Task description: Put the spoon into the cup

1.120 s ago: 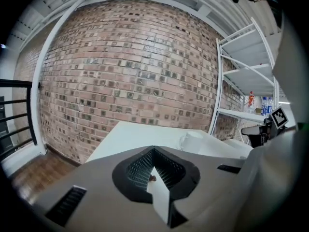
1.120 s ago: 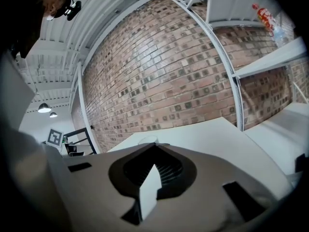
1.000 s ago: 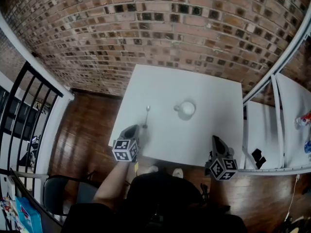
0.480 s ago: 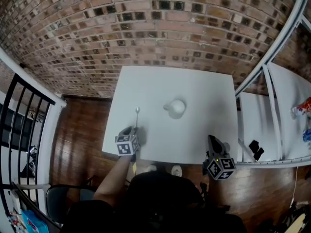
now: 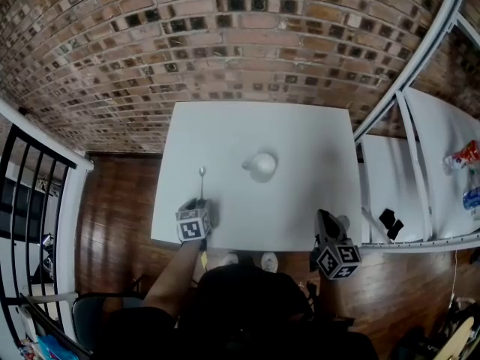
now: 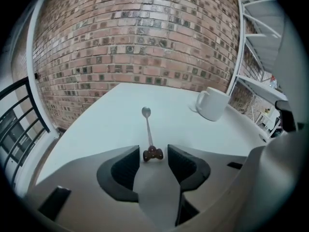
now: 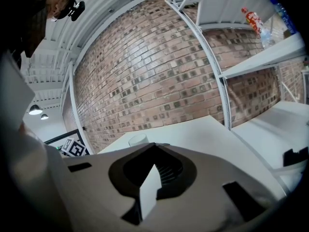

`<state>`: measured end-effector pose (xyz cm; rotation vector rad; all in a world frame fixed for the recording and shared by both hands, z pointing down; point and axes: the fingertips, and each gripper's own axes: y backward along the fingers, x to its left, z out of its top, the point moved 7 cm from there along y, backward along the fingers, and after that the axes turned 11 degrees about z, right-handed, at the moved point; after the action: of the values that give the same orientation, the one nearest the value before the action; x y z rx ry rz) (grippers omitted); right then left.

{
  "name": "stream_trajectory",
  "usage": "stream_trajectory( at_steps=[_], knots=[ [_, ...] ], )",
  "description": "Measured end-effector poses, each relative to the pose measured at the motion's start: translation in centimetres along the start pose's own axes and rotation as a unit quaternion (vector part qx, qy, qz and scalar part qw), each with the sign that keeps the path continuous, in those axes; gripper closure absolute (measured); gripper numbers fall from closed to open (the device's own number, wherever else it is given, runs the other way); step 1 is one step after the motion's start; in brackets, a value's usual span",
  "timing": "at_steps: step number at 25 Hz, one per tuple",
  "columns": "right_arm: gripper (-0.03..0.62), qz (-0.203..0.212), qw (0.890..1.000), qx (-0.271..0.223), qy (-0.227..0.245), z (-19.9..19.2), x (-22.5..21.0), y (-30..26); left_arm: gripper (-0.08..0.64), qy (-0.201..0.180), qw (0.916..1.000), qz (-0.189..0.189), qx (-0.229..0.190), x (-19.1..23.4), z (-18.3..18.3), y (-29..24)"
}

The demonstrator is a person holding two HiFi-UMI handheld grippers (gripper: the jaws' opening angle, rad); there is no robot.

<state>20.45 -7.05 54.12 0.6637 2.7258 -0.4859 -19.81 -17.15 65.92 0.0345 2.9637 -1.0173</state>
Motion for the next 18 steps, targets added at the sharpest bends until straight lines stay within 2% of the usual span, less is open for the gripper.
stream_trajectory(
  at_steps=[5, 11, 13, 18],
  knots=[
    [0.588, -0.006, 1.0, 0.001, -0.001, -0.1, 0.0, 0.3, 0.371, -0.023, 0.9997, 0.009, -0.001, -0.2, -0.4, -0.3],
    [0.588, 0.004, 1.0, -0.001, 0.003, 0.0, 0.5, 0.0, 0.373, -0.024, 0.9994, 0.012, 0.022, -0.5, 0.4, -0.5],
    [0.588, 0.009, 1.0, -0.002, 0.005, 0.1, 0.7, -0.2, 0.43, -0.024, 0.9992, 0.015, 0.028, 0.0, 0.4, -0.7],
    [0.588, 0.018, 1.0, 0.001, 0.01, 0.0, 1.1, -0.4, 0.431, -0.03, 0.9992, -0.011, 0.023, 0.1, 0.2, -0.6]
  ],
)
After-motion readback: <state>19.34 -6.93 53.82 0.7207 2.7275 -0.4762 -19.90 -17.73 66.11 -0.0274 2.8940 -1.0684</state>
